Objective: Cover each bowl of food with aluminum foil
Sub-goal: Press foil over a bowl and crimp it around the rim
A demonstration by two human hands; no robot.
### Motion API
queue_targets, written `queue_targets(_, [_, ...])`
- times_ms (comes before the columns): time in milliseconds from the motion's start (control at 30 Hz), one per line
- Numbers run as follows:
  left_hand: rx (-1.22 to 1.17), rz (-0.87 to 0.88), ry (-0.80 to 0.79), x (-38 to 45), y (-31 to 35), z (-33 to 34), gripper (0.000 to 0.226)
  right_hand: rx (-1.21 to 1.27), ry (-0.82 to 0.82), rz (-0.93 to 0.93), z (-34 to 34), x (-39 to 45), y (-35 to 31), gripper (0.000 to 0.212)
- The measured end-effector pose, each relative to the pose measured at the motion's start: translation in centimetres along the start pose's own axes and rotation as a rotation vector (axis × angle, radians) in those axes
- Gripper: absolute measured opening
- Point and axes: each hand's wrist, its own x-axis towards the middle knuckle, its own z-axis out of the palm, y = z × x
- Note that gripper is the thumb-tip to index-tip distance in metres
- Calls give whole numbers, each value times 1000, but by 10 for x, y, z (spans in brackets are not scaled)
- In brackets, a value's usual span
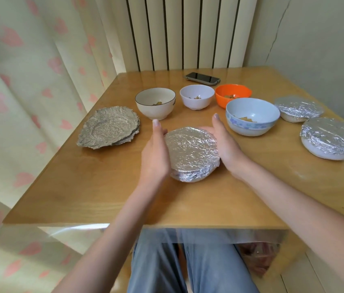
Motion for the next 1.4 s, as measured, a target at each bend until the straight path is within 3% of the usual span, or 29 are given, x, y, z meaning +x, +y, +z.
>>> queue_targets(100, [-1,74,-60,25,3,-21,90,-86,157,9,-2,0,-6,71])
queue_targets(167, [15,125,-195,35,7,-25,85,-56,318,-19,1,-7,-7,62])
queue_targets(300, [56,79,-412,35,8,-9,77,20,388,-57,27,-25,1,37])
queue_targets(467, [46,21,-342,36,2,-7,80,53,496,-105,37,-23,4,33])
queue_targets(567, [40,-1,-282,33,-2,-6,84,56,411,-110,31,-21,6,34])
queue_targets(767, [46,-4,-132,17,-4,-4,75,12,247,-118,24,-18,3,58])
queue_targets(833, [52,-24,-136,13,-5,-8,82,29,197,-105,20,-19,1,63])
queue_targets(933, [37,58,-167,18,-3,-22,91,-12,339,-198,16,-40,3,58])
queue_targets(1000, [-20,130,-172,27,-1,-29,80,67,460,-237,24,-60,6,55])
queue_targets(1067, [-99,130,-278,32,-1,-29,73,161,496,-218,41,-66,9,60])
queue_targets(1233, [-180,9,-496,38,4,-19,76,286,639,-176,64,-49,8,44])
queue_targets(1333, [-301,-118,-498,32,7,-13,72,348,693,-177,66,-44,9,40])
queue_targets(1400, [-330,-143,-418,30,6,-8,70,363,696,-166,64,-40,5,40])
